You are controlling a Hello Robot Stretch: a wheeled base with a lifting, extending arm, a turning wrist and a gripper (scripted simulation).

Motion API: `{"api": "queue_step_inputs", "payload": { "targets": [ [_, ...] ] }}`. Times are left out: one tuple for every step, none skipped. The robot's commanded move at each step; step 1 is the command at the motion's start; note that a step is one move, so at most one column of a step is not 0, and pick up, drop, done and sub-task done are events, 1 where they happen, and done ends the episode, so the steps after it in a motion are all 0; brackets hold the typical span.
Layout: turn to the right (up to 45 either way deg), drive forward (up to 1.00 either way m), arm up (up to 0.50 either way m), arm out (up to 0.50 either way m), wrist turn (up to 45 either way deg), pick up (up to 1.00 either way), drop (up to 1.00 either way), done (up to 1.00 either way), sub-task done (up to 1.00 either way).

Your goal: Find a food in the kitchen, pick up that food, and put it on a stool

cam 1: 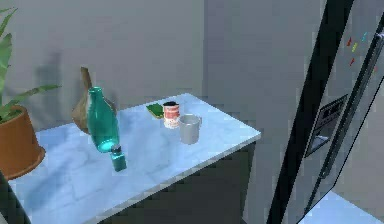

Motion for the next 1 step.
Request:
{"api": "queue_step_inputs", "payload": {
  "targets": [
    [15.0, 0.0, 0.0, 0.0, 0.0, 0.0, 0.0, 0.0, 0.0]
  ]
}}
